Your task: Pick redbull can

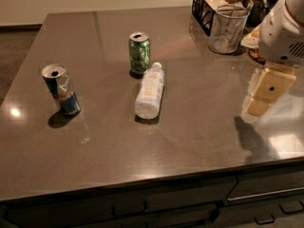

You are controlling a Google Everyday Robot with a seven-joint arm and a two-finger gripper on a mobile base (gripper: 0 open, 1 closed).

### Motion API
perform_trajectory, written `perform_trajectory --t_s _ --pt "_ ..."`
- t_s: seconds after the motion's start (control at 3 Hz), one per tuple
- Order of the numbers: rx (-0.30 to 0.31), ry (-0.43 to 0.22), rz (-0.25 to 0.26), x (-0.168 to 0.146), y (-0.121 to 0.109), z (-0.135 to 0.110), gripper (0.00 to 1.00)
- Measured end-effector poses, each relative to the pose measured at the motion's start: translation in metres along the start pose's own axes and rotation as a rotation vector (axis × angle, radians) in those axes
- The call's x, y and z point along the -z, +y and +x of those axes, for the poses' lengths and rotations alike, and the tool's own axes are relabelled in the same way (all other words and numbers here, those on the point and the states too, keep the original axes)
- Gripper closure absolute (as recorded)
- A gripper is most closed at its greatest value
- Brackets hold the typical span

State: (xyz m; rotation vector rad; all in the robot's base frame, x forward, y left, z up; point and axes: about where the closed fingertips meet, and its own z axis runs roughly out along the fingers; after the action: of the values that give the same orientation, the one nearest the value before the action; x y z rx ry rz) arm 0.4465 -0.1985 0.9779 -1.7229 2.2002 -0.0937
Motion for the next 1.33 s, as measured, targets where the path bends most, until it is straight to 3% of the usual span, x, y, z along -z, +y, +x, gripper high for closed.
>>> perform_trajectory --t_s 0.67,1.33 --pt "0.056 -0.129 -0.032 -0.018 -0.005 -0.076 0.0" --pt "0.119 -0.277 -0.088 -0.046 0.014 -0.156 0.0"
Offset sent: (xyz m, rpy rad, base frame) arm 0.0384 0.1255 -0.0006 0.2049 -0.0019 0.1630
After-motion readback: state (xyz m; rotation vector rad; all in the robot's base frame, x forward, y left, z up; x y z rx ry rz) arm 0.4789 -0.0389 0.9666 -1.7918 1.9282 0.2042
